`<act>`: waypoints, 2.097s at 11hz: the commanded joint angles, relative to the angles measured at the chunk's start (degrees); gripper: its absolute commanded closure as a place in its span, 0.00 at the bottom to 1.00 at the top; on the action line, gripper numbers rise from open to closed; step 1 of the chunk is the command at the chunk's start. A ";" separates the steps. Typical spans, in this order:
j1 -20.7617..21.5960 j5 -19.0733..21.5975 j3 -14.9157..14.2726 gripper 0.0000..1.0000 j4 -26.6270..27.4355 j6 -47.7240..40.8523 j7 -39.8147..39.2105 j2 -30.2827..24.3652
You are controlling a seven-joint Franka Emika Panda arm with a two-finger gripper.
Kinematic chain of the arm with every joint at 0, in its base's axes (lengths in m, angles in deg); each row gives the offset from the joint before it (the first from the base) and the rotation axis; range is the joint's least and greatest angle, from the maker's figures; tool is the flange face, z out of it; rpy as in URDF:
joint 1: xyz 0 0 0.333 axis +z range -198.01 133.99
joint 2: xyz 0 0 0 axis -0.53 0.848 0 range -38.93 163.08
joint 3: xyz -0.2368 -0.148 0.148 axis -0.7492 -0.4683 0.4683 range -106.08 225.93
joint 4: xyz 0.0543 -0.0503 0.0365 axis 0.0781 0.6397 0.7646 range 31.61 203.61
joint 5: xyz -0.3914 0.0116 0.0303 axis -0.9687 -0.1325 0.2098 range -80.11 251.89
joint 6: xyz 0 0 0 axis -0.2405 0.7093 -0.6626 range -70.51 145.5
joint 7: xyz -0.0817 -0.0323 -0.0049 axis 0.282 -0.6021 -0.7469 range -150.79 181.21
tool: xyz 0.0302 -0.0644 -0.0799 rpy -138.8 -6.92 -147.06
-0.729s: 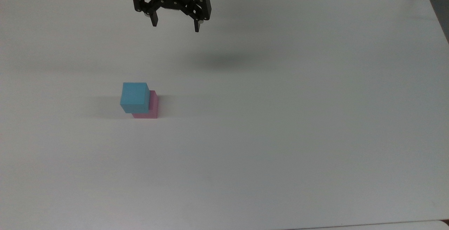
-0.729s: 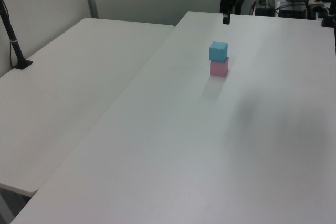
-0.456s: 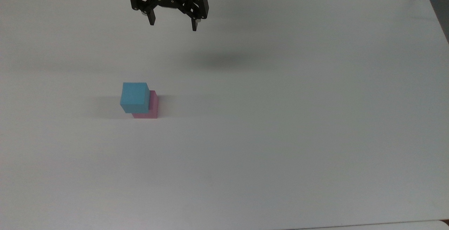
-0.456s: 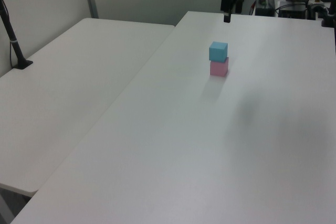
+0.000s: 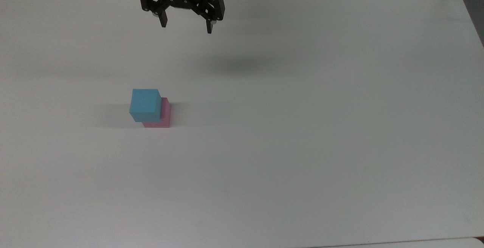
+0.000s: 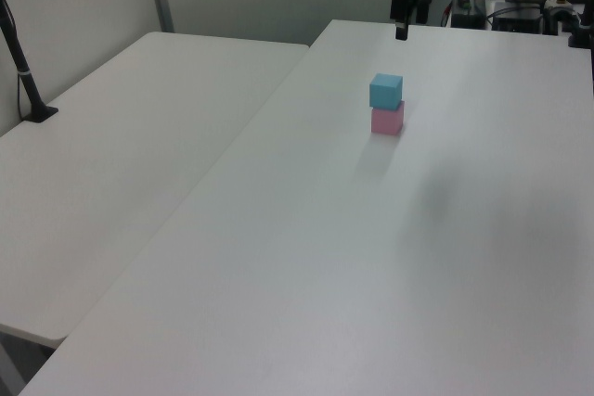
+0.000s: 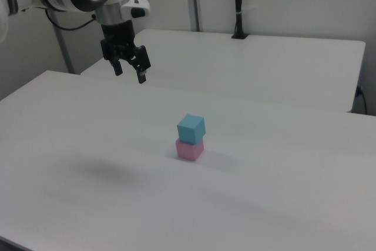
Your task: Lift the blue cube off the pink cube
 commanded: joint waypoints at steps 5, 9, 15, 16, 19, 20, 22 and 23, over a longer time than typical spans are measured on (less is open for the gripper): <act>-1.42 -2.91 -0.92 0.00 1.69 5.01 -6.86 2.59; -3.98 -4.67 -1.01 0.00 1.60 10.13 -12.47 9.96; -6.79 -7.04 -0.92 0.00 1.78 20.59 -12.05 17.80; -7.05 -7.04 -0.92 0.14 2.04 21.47 -12.05 17.98; -6.71 -6.78 -0.49 0.76 2.13 20.87 -11.96 17.72; -6.18 -6.34 -0.22 0.76 2.13 20.25 -11.70 16.85; -0.85 -6.69 0.48 0.76 2.30 19.02 -7.42 16.49; 1.97 -6.87 0.40 0.75 3.61 19.63 -4.17 16.66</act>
